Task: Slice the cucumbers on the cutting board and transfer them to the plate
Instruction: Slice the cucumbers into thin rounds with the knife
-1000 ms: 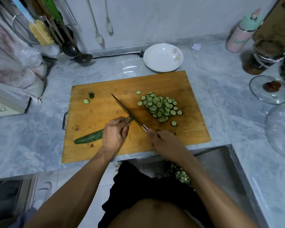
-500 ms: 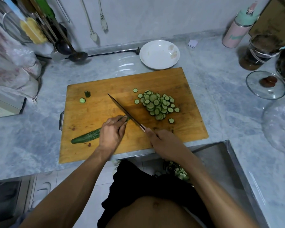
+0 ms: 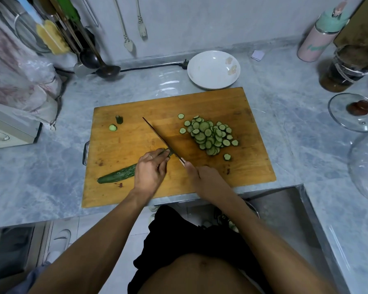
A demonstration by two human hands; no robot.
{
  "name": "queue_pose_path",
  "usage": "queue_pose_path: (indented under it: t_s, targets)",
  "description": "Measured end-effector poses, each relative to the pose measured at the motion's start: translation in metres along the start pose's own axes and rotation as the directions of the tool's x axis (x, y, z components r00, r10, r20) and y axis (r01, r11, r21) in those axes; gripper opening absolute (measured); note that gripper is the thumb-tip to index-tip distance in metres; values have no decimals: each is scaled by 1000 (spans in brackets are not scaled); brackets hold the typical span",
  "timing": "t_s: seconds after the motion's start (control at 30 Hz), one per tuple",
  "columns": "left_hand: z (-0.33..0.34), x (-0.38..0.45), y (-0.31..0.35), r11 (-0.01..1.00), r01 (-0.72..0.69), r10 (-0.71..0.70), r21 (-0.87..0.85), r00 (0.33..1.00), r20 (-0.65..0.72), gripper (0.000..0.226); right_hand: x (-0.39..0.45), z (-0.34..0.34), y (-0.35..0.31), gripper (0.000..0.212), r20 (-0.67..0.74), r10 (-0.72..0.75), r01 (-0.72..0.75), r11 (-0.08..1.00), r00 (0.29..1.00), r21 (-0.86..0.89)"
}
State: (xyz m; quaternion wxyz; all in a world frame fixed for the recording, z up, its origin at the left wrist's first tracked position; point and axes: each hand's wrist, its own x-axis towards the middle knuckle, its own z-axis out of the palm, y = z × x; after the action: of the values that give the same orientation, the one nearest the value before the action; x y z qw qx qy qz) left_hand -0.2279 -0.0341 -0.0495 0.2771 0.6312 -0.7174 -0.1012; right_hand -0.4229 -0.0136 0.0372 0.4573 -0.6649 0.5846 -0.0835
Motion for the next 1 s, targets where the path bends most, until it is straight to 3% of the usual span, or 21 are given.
queue_pose_path:
  t_s: [0.33, 0.63, 1.0]
  targets:
    - [-2, -3, 5, 997, 65, -65, -53, 998, -8, 28, -9, -20, 18, 63, -48, 19, -16, 998, 999, 61]
    - [-6, 1, 1, 997, 50, -48, -55, 998, 41, 27, -25, -6, 7, 59, 0, -60, 59, 995, 998, 81]
    - [-5, 2, 3, 997, 62, -61, -40, 998, 33, 30, -18, -6, -2, 65, 43, -2, -5, 987, 999, 159]
